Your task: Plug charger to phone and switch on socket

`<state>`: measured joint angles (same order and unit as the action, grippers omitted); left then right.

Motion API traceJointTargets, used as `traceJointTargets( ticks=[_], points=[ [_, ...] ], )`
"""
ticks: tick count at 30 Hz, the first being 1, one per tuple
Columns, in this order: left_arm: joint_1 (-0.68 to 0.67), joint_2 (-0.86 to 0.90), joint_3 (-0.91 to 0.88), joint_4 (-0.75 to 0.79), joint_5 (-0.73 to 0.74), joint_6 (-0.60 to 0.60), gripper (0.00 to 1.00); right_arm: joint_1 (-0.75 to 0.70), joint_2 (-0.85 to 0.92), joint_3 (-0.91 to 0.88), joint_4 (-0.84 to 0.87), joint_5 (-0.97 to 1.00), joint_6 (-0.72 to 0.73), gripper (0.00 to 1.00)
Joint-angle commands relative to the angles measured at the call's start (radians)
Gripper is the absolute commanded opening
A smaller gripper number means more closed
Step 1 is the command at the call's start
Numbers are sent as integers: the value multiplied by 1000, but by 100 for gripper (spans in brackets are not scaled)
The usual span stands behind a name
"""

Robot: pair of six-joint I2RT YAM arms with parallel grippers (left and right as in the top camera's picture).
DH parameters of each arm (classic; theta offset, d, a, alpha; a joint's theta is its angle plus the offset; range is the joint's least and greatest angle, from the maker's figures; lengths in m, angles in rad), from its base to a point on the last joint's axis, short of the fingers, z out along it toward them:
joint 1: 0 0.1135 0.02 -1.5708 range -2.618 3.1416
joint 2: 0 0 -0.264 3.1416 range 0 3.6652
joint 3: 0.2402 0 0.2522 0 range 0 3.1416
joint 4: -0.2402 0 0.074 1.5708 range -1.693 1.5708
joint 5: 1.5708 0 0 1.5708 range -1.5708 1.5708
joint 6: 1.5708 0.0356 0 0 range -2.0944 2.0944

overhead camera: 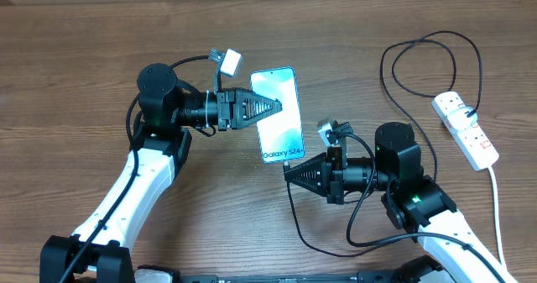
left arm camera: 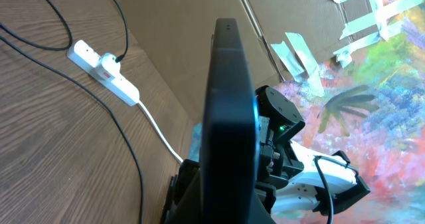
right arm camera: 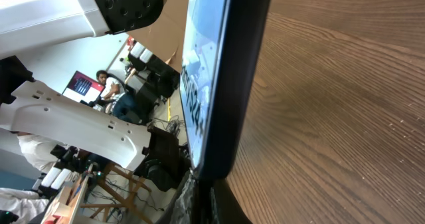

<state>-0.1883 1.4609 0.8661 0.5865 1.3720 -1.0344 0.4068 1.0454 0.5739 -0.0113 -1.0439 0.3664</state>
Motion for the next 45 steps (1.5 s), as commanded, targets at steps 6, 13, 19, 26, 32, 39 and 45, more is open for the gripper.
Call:
traceJointTargets(
  ticks=[6, 13, 19, 26, 32, 39, 45],
  points=[
    [-2, 1, 11, 0, -20, 40, 4, 4, 0, 30, 10, -16, 1, 4],
    [-2, 2, 11, -2, -31, 41, 4, 4, 0, 30, 30, -16, 2, 4],
    [-3, 3, 11, -14, -43, 41, 4, 3, 0, 30, 29, -4, 1, 4],
    [-3, 3, 11, -14, -36, 40, 4, 4, 0, 30, 31, 4, 1, 4],
    [-3, 3, 11, -14, -19, 40, 4, 3, 2, 30, 34, 23, 1, 4],
    [-3, 3, 11, -14, -10, 40, 4, 3, 23, 30, 34, 34, 5, 4],
    [-3, 3, 11, -14, 0, 53, 4, 3, 27, 30, 62, 13, 9, 4]
  ],
)
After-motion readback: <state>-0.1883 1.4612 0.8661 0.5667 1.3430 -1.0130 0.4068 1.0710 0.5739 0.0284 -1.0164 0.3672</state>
